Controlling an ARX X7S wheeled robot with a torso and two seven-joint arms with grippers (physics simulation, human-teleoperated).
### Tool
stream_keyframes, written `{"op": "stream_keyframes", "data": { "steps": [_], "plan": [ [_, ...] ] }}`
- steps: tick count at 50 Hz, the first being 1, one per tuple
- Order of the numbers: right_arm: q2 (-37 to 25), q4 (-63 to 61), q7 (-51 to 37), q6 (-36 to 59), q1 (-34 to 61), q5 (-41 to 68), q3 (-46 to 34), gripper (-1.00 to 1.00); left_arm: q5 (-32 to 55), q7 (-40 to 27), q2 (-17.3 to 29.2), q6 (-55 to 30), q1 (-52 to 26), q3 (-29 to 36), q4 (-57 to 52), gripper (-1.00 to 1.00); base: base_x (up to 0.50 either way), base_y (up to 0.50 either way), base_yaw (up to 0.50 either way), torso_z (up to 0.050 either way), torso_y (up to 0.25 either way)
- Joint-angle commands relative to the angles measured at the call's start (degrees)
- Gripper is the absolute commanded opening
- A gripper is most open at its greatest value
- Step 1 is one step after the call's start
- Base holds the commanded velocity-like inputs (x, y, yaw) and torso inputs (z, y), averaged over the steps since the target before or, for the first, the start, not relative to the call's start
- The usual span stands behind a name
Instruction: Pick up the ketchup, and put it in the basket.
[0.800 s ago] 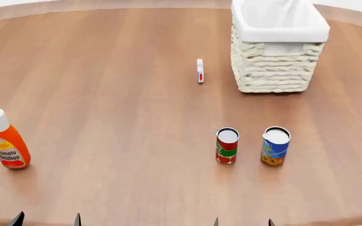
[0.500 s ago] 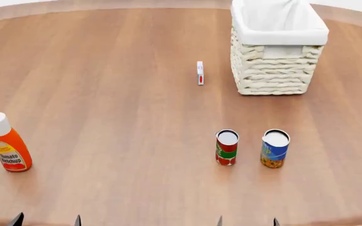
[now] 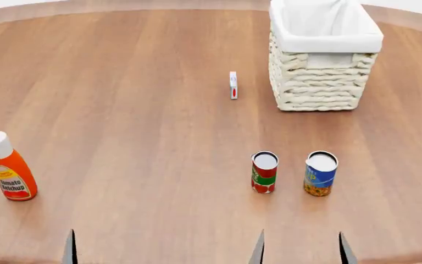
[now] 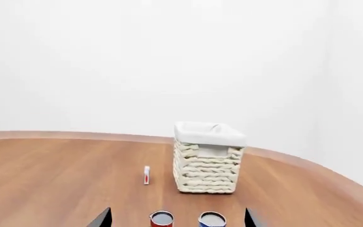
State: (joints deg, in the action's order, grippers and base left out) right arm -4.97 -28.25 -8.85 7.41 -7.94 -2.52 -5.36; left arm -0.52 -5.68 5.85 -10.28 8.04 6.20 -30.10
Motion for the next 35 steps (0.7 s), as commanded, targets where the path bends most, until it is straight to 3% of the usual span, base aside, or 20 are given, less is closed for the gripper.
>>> {"op": "stream_keyframes", "data": {
  "steps": [1,20,35],
  "plan": [
    [-1.1,-15.1,-0.6,7.3,-0.8,-1.6,-2.1,1.0,-1.2,-1.2,1.4,-7.3,1.7,1.5,-15.5,1.0,0.0,0.0,0.0,0.0,0.0],
    [-2.0,-21.4,-3.1,12.2,0.6,-2.2,-2.3,1.0,-0.7,-2.7,2.2,-11.3,1.4,2.4,-22.8,1.0,0.01,0.0,0.0,0.0,0.0],
    [-3.1,-20.8,-4.0,12.1,0.6,-1.4,-2.8,1.0,-0.4,-3.8,3.1,-10.9,1.4,3.0,-21.9,1.0,0.5,0.0,0.0,0.0,0.0]
  ]
}}
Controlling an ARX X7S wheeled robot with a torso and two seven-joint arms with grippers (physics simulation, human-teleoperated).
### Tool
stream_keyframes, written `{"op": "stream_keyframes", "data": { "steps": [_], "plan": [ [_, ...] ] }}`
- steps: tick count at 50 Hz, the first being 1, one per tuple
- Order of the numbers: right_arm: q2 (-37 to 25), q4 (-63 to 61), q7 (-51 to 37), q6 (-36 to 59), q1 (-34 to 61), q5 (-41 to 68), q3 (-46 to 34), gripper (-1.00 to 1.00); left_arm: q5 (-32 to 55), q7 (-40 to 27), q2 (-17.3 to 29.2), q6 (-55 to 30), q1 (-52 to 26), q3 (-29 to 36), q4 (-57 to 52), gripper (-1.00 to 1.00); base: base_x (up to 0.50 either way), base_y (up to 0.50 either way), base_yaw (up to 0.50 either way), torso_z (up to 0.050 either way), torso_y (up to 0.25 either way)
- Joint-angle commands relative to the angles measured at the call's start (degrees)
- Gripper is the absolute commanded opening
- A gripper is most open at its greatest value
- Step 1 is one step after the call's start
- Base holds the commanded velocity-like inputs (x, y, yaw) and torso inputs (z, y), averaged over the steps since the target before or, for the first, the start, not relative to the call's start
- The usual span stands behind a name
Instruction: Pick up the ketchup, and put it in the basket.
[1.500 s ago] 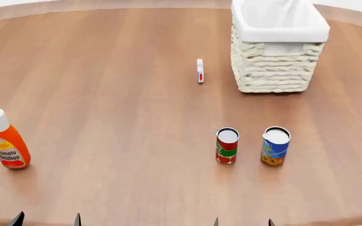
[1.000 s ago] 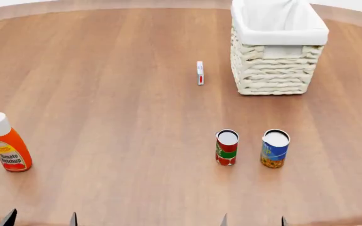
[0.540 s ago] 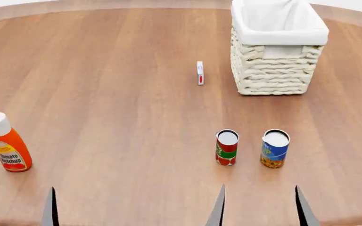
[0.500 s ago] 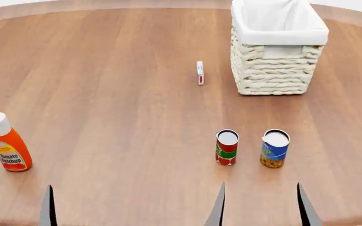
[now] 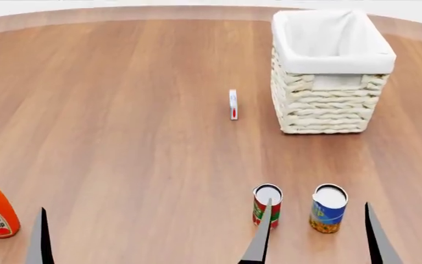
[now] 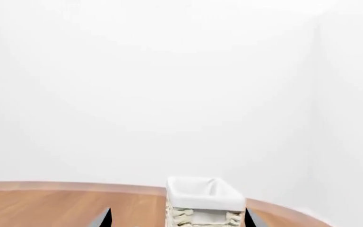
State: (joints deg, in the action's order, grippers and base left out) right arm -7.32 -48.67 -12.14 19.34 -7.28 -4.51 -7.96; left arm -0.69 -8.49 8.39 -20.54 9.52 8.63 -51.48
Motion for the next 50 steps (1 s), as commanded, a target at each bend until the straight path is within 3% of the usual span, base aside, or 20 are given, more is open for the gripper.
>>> {"op": "stream_keyframes", "data": {
  "steps": [1,50],
  "plan": [
    [-0.8,-0.3,-0.6,0.0,-0.1,1.0,-0.2,1.0,0.5,-0.8,0.5,-0.3,0.0,0.3,-0.4,1.0,0.5,0.0,0.0,0.0,0.0],
    [-2.8,1.1,-3.0,0.5,0.0,3.4,-1.7,1.0,3.2,-2.9,2.7,-0.6,0.0,1.0,-0.8,1.0,0.5,0.0,0.0,0.0,0.001]
  ]
}}
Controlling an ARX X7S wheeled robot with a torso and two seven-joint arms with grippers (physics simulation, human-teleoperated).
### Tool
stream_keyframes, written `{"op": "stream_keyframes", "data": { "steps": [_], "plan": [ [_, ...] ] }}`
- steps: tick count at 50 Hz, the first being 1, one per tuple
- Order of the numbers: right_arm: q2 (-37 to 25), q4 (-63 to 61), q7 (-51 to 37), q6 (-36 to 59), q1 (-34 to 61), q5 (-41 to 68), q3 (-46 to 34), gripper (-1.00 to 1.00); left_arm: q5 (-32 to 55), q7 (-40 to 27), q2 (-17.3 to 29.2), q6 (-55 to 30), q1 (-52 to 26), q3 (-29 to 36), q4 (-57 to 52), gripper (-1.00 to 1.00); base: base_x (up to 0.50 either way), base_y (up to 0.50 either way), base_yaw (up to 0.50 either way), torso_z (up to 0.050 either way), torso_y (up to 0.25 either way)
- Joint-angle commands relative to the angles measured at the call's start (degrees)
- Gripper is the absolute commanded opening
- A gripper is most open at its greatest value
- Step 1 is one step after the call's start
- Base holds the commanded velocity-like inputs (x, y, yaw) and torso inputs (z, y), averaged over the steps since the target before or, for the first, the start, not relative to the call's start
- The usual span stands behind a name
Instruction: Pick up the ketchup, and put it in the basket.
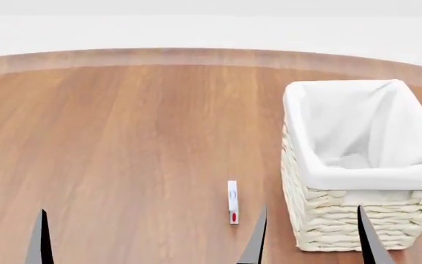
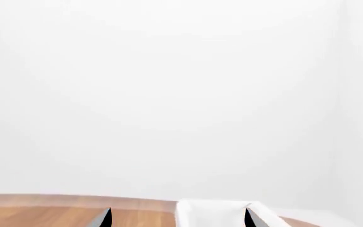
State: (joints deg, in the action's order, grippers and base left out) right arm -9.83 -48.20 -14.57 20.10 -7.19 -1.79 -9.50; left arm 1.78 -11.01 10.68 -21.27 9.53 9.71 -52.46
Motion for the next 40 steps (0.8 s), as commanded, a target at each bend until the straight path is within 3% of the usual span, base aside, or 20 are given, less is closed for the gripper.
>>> {"op": "stream_keyframes", "data": {
  "steps": [1,12,33,40],
  "plan": [
    [-0.3,0.6,-0.6,-0.4,-0.1,0.7,-0.2,1.0,0.8,-0.5,0.4,0.3,0.0,0.0,0.3,1.0,0.5,0.0,0.0,0.0,0.0],
    [-0.5,1.5,-0.2,-4.2,-1.0,4.1,0.4,1.0,1.6,-1.2,1.1,0.3,0.0,0.2,0.4,1.0,0.14,0.0,0.0,0.0,0.001],
    [-1.6,1.3,-0.8,-4.2,-0.9,4.6,-0.2,1.0,2.6,-2.8,2.3,0.7,-0.1,0.9,0.6,1.0,0.0,-0.5,0.0,0.0,0.0],
    [-2.0,0.9,-1.5,-1.1,-0.1,3.2,-1.1,1.0,3.3,-3.2,2.7,0.7,-0.2,0.8,0.5,1.0,0.0,-0.03,0.0,0.0,0.0]
  ]
}}
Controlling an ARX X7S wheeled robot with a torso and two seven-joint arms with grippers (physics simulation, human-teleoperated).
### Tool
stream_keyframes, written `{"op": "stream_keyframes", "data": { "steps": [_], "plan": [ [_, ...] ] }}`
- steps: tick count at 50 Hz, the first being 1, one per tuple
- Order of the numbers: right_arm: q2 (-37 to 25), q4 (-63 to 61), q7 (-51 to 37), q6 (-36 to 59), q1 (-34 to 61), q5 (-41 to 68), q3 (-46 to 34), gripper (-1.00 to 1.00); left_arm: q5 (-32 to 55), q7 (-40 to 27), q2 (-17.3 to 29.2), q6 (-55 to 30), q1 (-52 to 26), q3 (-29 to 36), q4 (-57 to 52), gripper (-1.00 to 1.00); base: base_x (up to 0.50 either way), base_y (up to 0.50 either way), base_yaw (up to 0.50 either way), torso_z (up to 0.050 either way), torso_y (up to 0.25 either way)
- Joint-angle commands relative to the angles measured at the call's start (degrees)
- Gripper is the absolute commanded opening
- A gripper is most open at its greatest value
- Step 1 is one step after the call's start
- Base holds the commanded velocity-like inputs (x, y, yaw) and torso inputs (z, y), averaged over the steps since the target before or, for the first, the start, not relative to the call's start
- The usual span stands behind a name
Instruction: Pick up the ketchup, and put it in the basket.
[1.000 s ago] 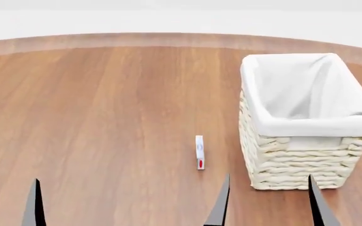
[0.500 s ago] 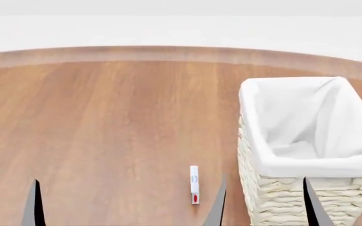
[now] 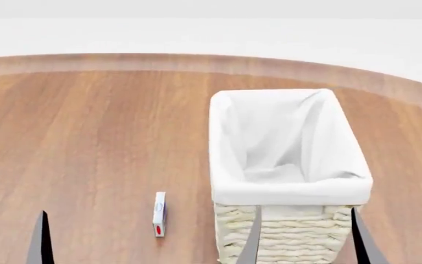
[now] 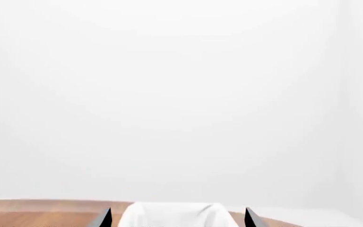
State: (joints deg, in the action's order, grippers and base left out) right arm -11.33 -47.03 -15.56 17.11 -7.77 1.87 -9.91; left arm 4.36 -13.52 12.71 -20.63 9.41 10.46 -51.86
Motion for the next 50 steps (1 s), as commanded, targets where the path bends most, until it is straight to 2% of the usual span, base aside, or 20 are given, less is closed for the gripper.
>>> {"op": "stream_keyframes", "data": {
  "steps": [1,9,13,50],
  "plan": [
    [-0.6,-0.2,-0.5,1.6,0.5,-0.6,-0.9,1.0,0.9,-0.7,0.7,0.1,-0.1,0.0,-0.1,1.0,0.0,0.0,0.0,0.0,0.0],
    [-0.9,0.0,-0.7,1.3,0.5,-0.4,-1.2,1.0,1.7,-1.3,1.0,-0.6,-0.3,0.0,-0.6,1.0,0.47,0.04,0.0,0.0,0.0],
    [-1.0,-0.3,-0.9,1.4,0.5,-0.6,-1.5,1.0,3.9,-0.7,1.1,-0.3,-0.1,-0.7,-0.3,1.0,0.0,0.0,0.0,0.0,0.0],
    [-2.6,-0.4,-2.8,1.2,0.7,0.7,-1.9,1.0,6.2,-2.1,2.8,0.2,-0.1,-0.1,0.0,1.0,0.0,0.0,0.0,0.05,0.0]
  ]
}}
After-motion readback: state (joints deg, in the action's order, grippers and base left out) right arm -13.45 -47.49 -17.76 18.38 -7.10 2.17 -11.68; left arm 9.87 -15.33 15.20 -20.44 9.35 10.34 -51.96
